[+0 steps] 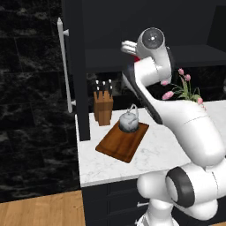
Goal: Pick the kettle from the counter and place it on the tray. Then pick the mug from the cabinet and place it on the tray. Then close the cabinet doors.
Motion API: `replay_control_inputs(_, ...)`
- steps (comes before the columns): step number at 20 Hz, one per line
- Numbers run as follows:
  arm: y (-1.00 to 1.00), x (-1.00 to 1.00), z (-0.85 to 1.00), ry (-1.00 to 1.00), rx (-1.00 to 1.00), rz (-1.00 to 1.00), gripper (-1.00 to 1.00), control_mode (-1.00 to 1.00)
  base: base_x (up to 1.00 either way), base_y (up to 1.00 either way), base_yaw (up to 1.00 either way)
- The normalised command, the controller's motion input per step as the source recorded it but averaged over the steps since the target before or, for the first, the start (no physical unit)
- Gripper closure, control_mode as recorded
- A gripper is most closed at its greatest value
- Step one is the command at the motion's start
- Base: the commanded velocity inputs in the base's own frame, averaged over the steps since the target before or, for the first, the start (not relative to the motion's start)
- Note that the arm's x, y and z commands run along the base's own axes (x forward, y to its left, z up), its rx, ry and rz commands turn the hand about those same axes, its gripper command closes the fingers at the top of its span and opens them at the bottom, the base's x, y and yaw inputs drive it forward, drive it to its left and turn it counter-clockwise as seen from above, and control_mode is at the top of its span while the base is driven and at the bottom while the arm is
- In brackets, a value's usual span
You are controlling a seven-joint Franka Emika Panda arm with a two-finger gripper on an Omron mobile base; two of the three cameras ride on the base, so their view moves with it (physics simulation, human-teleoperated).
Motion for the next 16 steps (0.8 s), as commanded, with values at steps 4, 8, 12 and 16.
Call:
replay_control_inputs(4,-0.18,-1.0,-0.18,0.0,-0.2,0.81,1.0,-1.0,0.0,0.0,0.0)
replay_control_inputs(8,-0.06,-1.0,-0.08,0.0,-0.28,0.84,1.0,-1.0,0.0,0.0,0.0)
replay_control_inputs(12,0.0,-1.0,-0.11,0.0,-0.28,0.82,1.0,-1.0,0.0,0.0,0.0)
replay_control_inputs(16,0.27,-0.62,-0.64,0.04,-0.18,0.43,1.0,-1.0,0.0,0.0,0.0)
